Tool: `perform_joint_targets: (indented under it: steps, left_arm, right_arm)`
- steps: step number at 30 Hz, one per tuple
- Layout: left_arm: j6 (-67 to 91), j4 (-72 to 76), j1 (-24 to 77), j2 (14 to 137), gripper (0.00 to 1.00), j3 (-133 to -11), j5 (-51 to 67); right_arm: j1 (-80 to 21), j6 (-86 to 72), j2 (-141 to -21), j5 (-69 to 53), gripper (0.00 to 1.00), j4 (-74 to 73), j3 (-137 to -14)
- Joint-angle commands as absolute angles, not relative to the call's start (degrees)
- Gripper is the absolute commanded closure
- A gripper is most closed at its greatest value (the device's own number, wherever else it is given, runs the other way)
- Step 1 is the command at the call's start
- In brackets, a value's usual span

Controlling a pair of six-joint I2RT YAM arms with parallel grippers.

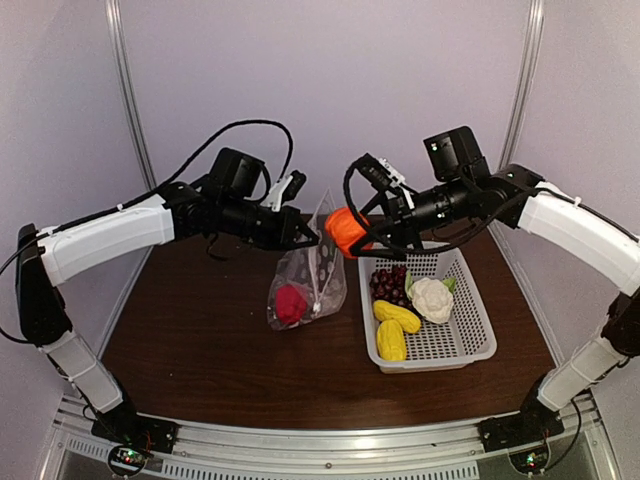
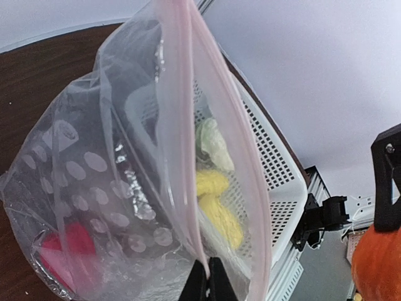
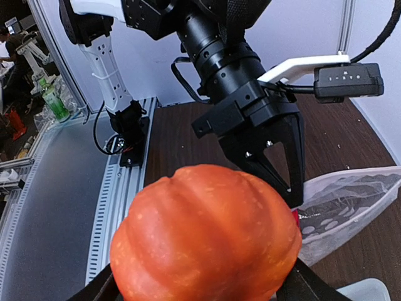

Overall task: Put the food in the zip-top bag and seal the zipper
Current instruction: Place the fake vegetable in the zipper food storage bag.

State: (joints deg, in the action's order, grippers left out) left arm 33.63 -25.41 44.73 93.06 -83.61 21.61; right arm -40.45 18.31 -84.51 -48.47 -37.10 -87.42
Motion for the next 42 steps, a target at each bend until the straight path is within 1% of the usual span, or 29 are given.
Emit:
perform_joint_targets:
  steps: [1, 6, 10, 16, 27, 33, 42]
  left_arm:
    - [37.7, -21.0, 45.2, 93.2, 1.0, -85.7, 21.0]
    - [39.0, -20.1, 45.5, 93.1, 1.0, -85.7, 21.3]
    - [40.1, -19.2, 46.0, 91.9, 1.0, -84.6, 21.5]
    - [41.9, -15.6, 46.2, 89.1, 1.0, -81.2, 21.5]
    - [41.6, -15.3, 46.2, 87.3, 1.0, -78.9, 20.5]
    - [41.3, -15.3, 46.2, 86.8, 1.0, -78.7, 19.8]
    - [41.3, -15.3, 46.2, 86.8, 1.0, -79.3, 19.4]
  right_arm:
    - [-41.0, 5.1, -87.6, -55.3, 0.33, -25.4, -89.2]
    - [-41.5, -4.2, -90.5, -57.3, 0.33, -18.3, -87.9]
    - [-41.4, -7.3, -91.1, -56.4, 0.33, -15.5, -86.8]
    - [-41.3, -8.5, -91.4, -53.1, 0.31, -15.6, -86.0]
    - [-41.0, -7.8, -91.8, -49.8, 0.3, -17.0, -84.7]
    - [-39.9, -7.5, -89.9, -43.7, 0.3, -18.0, -82.1]
    - [-39.2, -6.6, -89.5, -36.1, 0.3, -20.5, -82.5]
